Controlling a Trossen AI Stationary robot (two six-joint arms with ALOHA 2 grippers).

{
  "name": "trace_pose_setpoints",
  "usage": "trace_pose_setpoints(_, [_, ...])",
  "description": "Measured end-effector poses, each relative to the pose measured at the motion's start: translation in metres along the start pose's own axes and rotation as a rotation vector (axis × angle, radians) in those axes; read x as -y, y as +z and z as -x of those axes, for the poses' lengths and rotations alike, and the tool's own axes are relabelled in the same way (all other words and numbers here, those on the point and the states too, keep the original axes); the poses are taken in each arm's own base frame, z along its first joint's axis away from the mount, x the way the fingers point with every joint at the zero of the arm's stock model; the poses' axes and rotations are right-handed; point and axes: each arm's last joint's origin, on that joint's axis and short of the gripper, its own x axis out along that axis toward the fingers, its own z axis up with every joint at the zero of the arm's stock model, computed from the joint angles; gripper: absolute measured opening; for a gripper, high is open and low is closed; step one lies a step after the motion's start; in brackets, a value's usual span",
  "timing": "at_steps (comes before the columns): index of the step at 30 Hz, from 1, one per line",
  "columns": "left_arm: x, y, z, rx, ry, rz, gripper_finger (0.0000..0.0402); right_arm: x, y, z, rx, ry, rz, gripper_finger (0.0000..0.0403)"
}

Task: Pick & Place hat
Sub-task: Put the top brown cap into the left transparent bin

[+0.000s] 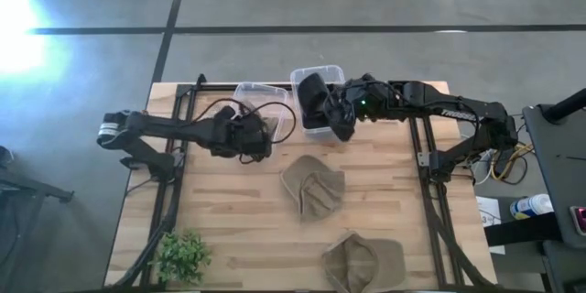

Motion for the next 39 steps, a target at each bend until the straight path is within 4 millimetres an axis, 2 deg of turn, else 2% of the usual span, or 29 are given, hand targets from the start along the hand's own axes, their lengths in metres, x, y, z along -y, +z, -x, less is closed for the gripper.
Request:
trace_pose_setpoints(3, [0.006,0.007,0.027,0.083,-0.08,-0.04,0.0201,-0.002,-0.014,-0.004,-0.173,0.119,-0.055,0.0224])
trace_pose_setpoints(6, [0.022,0.009,0.052,0.174,-0.198,-0.064,0.0202,-0.007,-0.035,-0.013,-0.339,0.179,-0.143,0.0224])
trace_pose_setpoints(10, [0.045,0.005,0.069,0.23,-0.438,-0.068,0.0202,-0.016,-0.07,-0.034,-0.51,0.181,-0.214,0.0224])
trace_pose_setpoints(14, [0.065,-0.009,0.055,0.227,-0.582,-0.023,0.0202,-0.025,-0.107,-0.061,-0.578,0.175,-0.26,0.0224])
trace_pose_setpoints(19, [0.082,-0.034,0.022,0.205,-0.634,0.076,0.0202,-0.033,-0.135,-0.09,-0.47,0.222,-0.322,0.0224])
trace_pose_setpoints(23, [0.093,-0.051,0.002,0.183,-0.689,0.164,0.0202,-0.032,-0.144,-0.106,-0.304,0.186,-0.375,0.0224])
trace_pose_setpoints(26, [0.102,-0.062,-0.011,0.133,-0.702,0.192,0.0202,-0.031,-0.149,-0.115,-0.247,0.212,-0.423,0.0224])
trace_pose_setpoints(32, [0.124,-0.069,-0.028,0.056,-0.694,0.163,0.0202,-0.033,-0.161,-0.13,-0.311,0.205,-0.416,0.0224])
trace_pose_setpoints(39, [0.149,-0.066,-0.035,0.015,-0.712,0.129,0.0202,-0.043,-0.163,-0.147,-0.321,0.255,-0.426,0.0224])
